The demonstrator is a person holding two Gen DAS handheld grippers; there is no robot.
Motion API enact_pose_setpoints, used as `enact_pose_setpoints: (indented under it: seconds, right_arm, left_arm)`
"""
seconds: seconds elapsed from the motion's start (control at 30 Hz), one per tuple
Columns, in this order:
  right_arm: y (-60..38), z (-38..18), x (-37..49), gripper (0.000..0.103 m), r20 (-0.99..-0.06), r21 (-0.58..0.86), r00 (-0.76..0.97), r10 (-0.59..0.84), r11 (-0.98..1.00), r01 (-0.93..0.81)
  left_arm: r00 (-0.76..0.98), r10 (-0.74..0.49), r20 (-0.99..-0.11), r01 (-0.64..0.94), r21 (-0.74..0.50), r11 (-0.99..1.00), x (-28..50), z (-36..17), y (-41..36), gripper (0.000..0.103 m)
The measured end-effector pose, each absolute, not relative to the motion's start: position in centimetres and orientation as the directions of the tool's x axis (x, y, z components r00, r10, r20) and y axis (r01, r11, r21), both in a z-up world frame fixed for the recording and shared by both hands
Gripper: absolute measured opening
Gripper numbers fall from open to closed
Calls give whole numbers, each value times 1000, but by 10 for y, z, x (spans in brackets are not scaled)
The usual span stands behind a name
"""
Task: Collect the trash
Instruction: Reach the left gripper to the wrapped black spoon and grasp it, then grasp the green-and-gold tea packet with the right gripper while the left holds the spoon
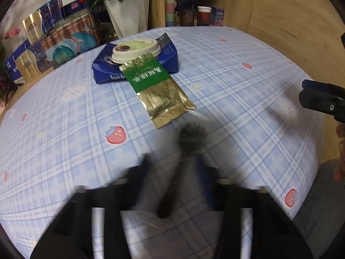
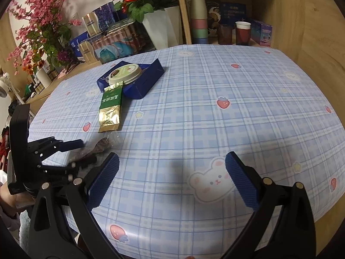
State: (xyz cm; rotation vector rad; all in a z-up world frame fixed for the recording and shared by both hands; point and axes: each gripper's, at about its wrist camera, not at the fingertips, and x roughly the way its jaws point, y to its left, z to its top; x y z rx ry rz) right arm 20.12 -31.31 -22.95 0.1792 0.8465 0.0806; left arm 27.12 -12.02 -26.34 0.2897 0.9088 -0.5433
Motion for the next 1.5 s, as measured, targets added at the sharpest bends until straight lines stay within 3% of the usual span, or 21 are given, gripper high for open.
enact_pose_setpoints:
  seconds: [0.17, 0.4, 0.67, 0.97, 1.0, 1.07, 1.23, 1.5]
  right_arm:
    - [-298, -225, 218, 97, -739, 167, 647, 186, 982, -92]
    - [-260, -228, 265, 97, -738, 157, 634, 230, 973, -170]
    - [-196, -243, 325, 97, -762, 123, 604, 233, 968, -218]
    - [-170, -267, 366, 96, -824, 74, 552, 125, 991, -114]
    - [-171, -268, 367, 95, -828, 82, 546, 128, 991, -107]
    - [-175, -270, 368, 52, -844, 124, 511, 163, 986, -110]
    - [-180, -252, 342, 39, -806, 142, 554, 210, 976, -164]
    - [-210, -215, 277, 38, -716, 254, 628, 305, 952, -173]
  left_arm:
    - [519, -361, -775, 487, -79, 870, 267, -252, -91, 10]
    - [616, -389, -685, 218, -327, 920, 263, -222, -10, 10]
    - [706, -294, -644, 96, -324, 941, 238, -206, 41, 10]
    - [712, -264, -650, 31, -347, 938, 220, -215, 75, 10]
    - [714, -263, -649, 32, -345, 938, 218, -215, 76, 10]
    - [715, -263, -648, 33, -344, 939, 214, -215, 76, 10]
    - [721, -274, -637, 43, -354, 934, 204, -209, 72, 10]
    - [729, -305, -613, 96, -349, 932, 178, -185, 54, 10]
